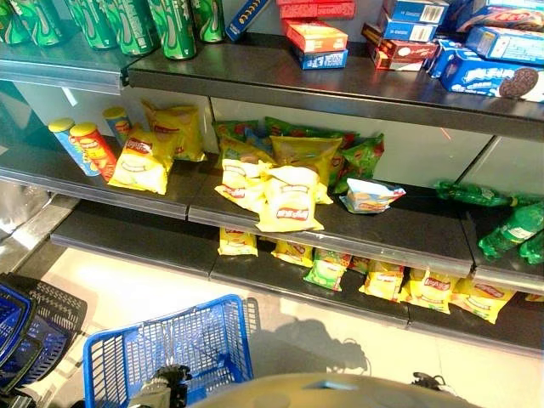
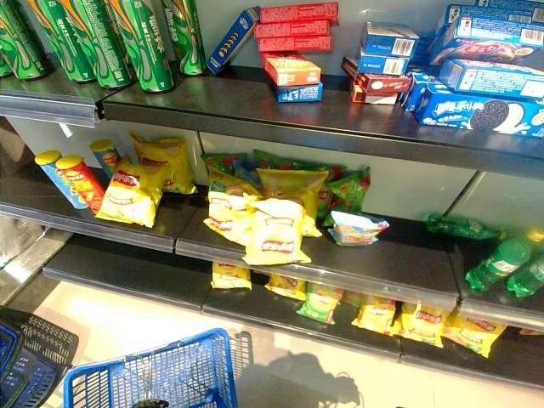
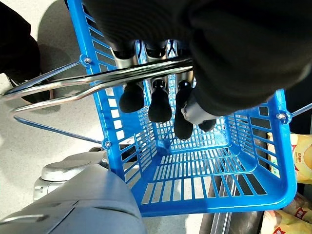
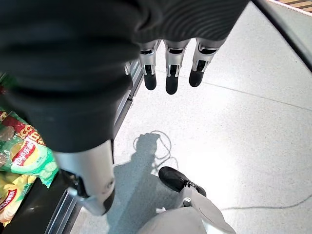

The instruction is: Pick up the snacks into the basket

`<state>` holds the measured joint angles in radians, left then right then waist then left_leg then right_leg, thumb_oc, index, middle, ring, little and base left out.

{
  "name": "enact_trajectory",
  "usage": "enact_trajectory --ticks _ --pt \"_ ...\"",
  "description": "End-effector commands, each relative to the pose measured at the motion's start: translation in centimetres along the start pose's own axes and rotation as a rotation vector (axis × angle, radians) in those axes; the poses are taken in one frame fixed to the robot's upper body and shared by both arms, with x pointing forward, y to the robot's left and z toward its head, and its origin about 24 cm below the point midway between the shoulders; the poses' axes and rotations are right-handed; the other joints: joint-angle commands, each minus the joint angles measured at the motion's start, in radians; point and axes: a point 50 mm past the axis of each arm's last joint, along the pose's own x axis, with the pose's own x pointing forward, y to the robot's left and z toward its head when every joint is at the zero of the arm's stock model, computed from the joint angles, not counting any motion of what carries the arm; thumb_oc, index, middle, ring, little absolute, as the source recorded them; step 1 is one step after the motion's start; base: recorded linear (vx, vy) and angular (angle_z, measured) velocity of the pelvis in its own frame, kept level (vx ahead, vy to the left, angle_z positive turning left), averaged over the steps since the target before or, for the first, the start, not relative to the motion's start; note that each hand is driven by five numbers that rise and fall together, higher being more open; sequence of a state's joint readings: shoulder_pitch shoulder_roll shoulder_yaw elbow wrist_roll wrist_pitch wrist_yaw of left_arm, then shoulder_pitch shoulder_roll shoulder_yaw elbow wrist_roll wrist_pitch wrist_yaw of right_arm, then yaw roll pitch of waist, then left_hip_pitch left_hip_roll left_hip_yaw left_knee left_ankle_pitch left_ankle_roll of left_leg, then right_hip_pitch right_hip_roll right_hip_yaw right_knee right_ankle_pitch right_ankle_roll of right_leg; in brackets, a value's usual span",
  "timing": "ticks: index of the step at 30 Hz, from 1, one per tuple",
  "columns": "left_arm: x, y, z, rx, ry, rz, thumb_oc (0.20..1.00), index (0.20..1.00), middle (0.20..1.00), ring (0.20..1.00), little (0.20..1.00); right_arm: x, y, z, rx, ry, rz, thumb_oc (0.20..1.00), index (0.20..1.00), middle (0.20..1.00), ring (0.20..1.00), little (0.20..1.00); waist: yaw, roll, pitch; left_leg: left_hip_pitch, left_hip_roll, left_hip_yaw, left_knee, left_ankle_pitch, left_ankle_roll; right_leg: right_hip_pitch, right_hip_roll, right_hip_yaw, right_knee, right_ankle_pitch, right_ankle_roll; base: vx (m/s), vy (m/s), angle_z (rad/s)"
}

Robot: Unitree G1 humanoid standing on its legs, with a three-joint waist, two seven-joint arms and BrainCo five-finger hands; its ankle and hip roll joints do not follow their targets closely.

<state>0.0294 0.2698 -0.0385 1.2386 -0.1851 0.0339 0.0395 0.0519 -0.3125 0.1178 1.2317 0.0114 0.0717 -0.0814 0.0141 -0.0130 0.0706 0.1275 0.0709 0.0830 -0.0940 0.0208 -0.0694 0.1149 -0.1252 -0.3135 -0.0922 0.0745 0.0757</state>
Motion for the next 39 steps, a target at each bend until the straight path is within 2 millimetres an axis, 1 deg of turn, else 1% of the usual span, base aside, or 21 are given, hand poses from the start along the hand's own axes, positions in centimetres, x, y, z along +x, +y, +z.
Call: enact_trajectory --ticks 1,7,10,11,16,18,19,20,22,23,24,27,28,29,30,32,33,35,38,39 --pt "0.1 -0.3 -0.4 0.043 0.034 -0.003 0.200 0.200 0.200 0.200 0.200 0.2 0.2 2.4 -0.010 -0.029 -0.008 1.000 1.000 1.000 1.000 1.000 0.015 -0.020 0.023 0.004 -0.007 0.034 0.007 -0.056 0.019 -0.022 -0.053 0.036 0.005 -0.017 0.079 0.00 0.000 0.00" --pt "0.1 -0.6 -0.1 0.035 0.020 -0.013 0.200 0.200 0.200 0.200 0.200 0.3 0.0 2.2 0.017 -0.023 -0.017 1.000 1.000 1.000 1.000 1.000 0.016 -0.017 0.021 0.000 -0.007 0.028 0.007 -0.056 0.019 -0.020 -0.056 0.030 0.005 -0.017 0.081 0.00 0.000 0.00" --pt "0.1 -0.6 0.0 0.026 0.016 -0.012 0.200 0.200 0.200 0.200 0.200 0.3 -0.1 2.5 0.052 -0.033 -0.018 1.000 1.000 1.000 1.000 1.000 0.016 -0.016 0.020 0.000 -0.007 0.026 0.007 -0.057 0.019 -0.019 -0.057 0.027 0.005 -0.018 0.081 0.00 0.000 0.00" --pt "0.1 -0.5 0.1 0.015 0.009 -0.005 0.200 0.200 0.200 0.200 0.200 0.2 -0.1 3.3 0.116 -0.067 -0.020 1.000 1.000 1.000 1.000 1.000 0.016 -0.016 0.019 0.001 -0.008 0.026 0.007 -0.057 0.019 -0.018 -0.056 0.028 0.005 -0.019 0.081 0.00 0.000 0.00" --pt "0.0 -0.6 -0.3 0.031 0.025 -0.002 0.200 0.200 0.200 0.200 0.200 0.2 -0.1 4.3 0.143 -0.108 -0.017 1.000 1.000 1.000 1.000 1.000 0.016 -0.014 0.016 0.002 -0.009 0.026 0.007 -0.058 0.019 -0.016 -0.056 0.028 0.005 -0.020 0.080 0.00 0.000 0.00" --pt "0.1 -0.6 -0.2 0.040 0.019 -0.002 0.200 0.200 0.200 0.200 0.200 0.0 0.0 5.4 0.166 -0.153 -0.015 1.000 1.000 1.000 1.000 1.000 0.016 -0.015 0.015 0.003 -0.008 0.028 0.007 -0.058 0.020 -0.016 -0.057 0.028 0.005 -0.020 0.080 0.00 0.000 0.00" --pt "0.1 -0.6 0.1 0.062 0.002 -0.003 0.200 0.200 0.200 0.200 0.200 -0.5 -0.4 8.0 0.164 -0.273 -0.018 1.000 1.000 1.000 1.000 1.000 0.016 -0.014 0.016 0.003 -0.009 0.029 0.007 -0.058 0.019 -0.016 -0.057 0.029 0.005 -0.020 0.081 0.00 0.000 0.00" --pt "0.1 -0.6 0.1 0.062 0.003 -0.003 0.200 0.200 0.200 0.200 0.200 -0.5 -0.4 7.9 0.163 -0.272 -0.018 1.000 1.000 1.000 1.000 1.000 0.016 -0.014 0.016 0.003 -0.009 0.029 0.007 -0.058 0.019 -0.016 -0.057 0.029 0.005 -0.020 0.081 0.00 0.000 0.00" --pt "0.0 -0.5 1.1 0.079 -0.047 0.001 0.200 0.200 0.200 0.200 0.200 -1.8 -1.2 11.4 0.193 -0.448 -0.033 1.000 1.000 1.000 1.000 1.000 0.014 -0.012 0.019 0.003 -0.010 0.032 0.007 -0.058 0.019 -0.018 -0.058 0.030 0.005 -0.019 0.082 0.00 0.000 0.00" --pt "0.0 -0.5 1.0 0.079 -0.047 0.001 0.200 0.200 0.200 0.200 0.200 -1.8 -1.2 11.3 0.193 -0.447 -0.033 1.000 1.000 1.000 1.000 1.000 0.014 -0.012 0.019 0.004 -0.010 0.032 0.007 -0.058 0.019 -0.017 -0.057 0.030 0.005 -0.019 0.082 0.00 0.000 0.00" --pt "-0.1 -0.5 2.6 0.083 -0.127 0.004 0.200 0.200 0.200 0.200 0.200 -3.5 -2.0 14.1 0.240 -0.609 -0.039 1.000 1.000 1.000 1.000 1.000 0.013 -0.010 0.022 0.002 -0.011 0.033 0.007 -0.057 0.020 -0.019 -0.059 0.032 0.005 -0.017 0.084 0.00 0.000 0.00" --pt "-0.4 -0.3 4.3 0.035 -0.211 0.019 0.200 0.200 0.200 0.200 0.200 -6.7 -2.8 17.6 0.267 -0.838 -0.018 1.000 1.000 1.000 1.000 1.000 0.013 -0.011 0.024 0.002 -0.012 0.038 0.007 -0.056 0.019 -0.021 -0.060 0.035 0.005 -0.014 0.085 0.00 0.000 0.00" --pt "-0.7 -0.1 5.9 0.005 -0.282 0.024 0.200 0.200 0.200 0.200 0.200 -8.4 -3.4 19.2 0.285 -0.946 -0.026 1.000 1.000 1.000 1.000 1.000 0.015 -0.012 0.025 0.003 -0.012 0.042 0.007 -0.057 0.019 -0.022 -0.062 0.036 0.005 -0.014 0.086 0.00 0.000 0.00" --pt "-0.7 -0.1 5.8 0.005 -0.281 0.024 0.200 0.200 0.200 0.200 0.200 -8.4 -3.4 19.2 0.285 -0.945 -0.026 1.000 1.000 1.000 1.000 1.000 0.015 -0.012 0.025 0.004 -0.012 0.042 0.007 -0.057 0.019 -0.021 -0.062 0.037 0.005 -0.014 0.086 0.00 0.000 0.00" --pt "-0.9 0.0 6.5 -0.009 -0.310 0.032 0.200 0.200 0.200 0.200 0.200 -9.4 -3.7 20.0 0.300 -1.001 -0.020 1.000 1.000 1.000 1.000 1.000 0.016 -0.012 0.024 0.005 -0.012 0.043 0.007 -0.058 0.019 -0.021 -0.062 0.037 0.005 -0.014 0.085 0.00 0.000 0.00" --pt "-1.3 0.3 7.8 -0.026 -0.374 0.044 0.200 0.200 0.200 0.200 0.200 -11.9 -4.1 21.6 0.309 -1.143 -0.004 1.000 1.000 1.000 1.000 1.000 0.016 -0.013 0.023 0.007 -0.012 0.044 0.007 -0.060 0.019 -0.019 -0.062 0.036 0.005 -0.014 0.086 0.00 0.000 0.00" --pt "-1.5 0.4 8.4 -0.024 -0.400 0.051 0.200 0.200 0.200 0.200 0.200 -12.7 -4.5 22.0 0.318 -1.185 -0.015 1.000 1.000 1.000 1.000 1.000 0.016 -0.013 0.022 0.009 -0.012 0.044 0.007 -0.061 0.019 -0.018 -0.062 0.034 0.005 -0.015 0.086 0.00 0.000 0.00" --pt "-2.0 0.8 9.5 -0.042 -0.456 0.068 0.200 0.200 0.200 0.200 0.200 -15.3 -4.7 23.0 0.352 -1.314 0.019 1.000 1.000 1.000 1.000 1.000 0.015 -0.015 0.021 0.010 -0.012 0.044 0.007 -0.062 0.019 -0.016 -0.064 0.032 0.005 -0.015 0.087 0.00 0.000 0.00" --pt "-2.5 1.2 10.0 -0.060 -0.502 0.084 0.200 0.200 0.200 0.200 0.200 -16.9 -4.6 23.5 0.332 -1.393 0.041 1.000 1.000 1.000 1.000 1.000 0.018 -0.020 0.022 0.012 -0.010 0.044 0.007 -0.063 0.020 -0.014 -0.065 0.030 0.005 -0.014 0.086 0.00 0.000 0.00" --pt "-2.8 1.2 10.3 -0.058 -0.521 0.084 0.200 0.200 0.200 0.200 0.200 -16.9 -4.4 23.8 0.320 -1.389 0.047 1.000 1.000 1.000 1.000 1.000 0.022 -0.022 0.024 0.011 -0.009 0.043 0.007 -0.063 0.020 -0.014 -0.066 0.030 0.005 -0.013 0.086 0.00 0.000 0.00"
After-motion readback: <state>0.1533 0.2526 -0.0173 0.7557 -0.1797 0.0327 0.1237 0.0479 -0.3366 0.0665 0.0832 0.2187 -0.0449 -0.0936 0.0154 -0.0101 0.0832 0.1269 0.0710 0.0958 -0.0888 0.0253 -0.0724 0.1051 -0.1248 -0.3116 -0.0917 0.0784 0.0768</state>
